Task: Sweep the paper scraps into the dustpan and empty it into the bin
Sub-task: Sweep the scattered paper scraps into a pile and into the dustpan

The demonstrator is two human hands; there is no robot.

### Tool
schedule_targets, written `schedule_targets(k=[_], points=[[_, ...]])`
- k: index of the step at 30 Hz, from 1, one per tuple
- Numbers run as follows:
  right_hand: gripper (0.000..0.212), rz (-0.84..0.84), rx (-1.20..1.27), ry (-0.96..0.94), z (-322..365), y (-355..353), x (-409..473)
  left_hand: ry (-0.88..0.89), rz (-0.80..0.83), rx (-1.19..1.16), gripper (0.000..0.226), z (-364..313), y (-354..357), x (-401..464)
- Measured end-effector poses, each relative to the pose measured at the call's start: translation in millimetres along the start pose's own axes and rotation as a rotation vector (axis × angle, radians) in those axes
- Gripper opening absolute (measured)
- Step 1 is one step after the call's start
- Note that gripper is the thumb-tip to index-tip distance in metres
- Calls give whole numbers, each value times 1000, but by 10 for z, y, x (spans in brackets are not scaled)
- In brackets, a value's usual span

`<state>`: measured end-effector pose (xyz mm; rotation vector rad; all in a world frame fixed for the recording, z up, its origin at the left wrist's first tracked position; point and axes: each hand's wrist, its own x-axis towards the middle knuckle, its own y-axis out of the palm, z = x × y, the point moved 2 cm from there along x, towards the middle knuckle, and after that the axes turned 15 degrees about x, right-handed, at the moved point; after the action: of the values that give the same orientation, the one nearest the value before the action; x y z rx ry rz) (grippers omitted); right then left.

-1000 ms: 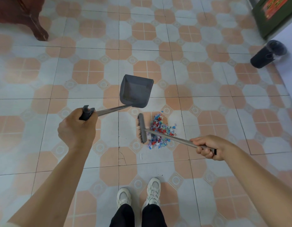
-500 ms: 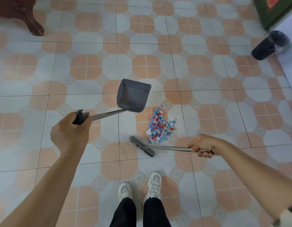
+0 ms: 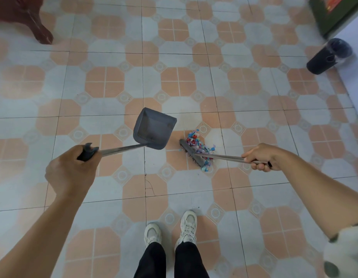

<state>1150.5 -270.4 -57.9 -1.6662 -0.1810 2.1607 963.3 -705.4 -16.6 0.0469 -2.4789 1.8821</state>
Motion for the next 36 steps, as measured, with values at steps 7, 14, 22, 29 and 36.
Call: schedule_targets(k=[7, 14, 22, 29, 36], points=[[34, 27, 163, 24, -11, -103, -125, 176, 44, 130, 23, 33, 13, 31], [37, 47, 262, 28, 0, -194, -264, 409, 151, 286, 26, -118, 243, -70], [40, 15, 179, -59, -15, -215, -426, 619, 216, 303, 24, -473, 618, -195], [40, -42, 152, -114, -76, -320, -486, 645, 249, 330, 24, -784, 791, -204], [43, -150, 137, -139, -183, -417, -284, 624, 288, 358, 20, -950, 909, -145]])
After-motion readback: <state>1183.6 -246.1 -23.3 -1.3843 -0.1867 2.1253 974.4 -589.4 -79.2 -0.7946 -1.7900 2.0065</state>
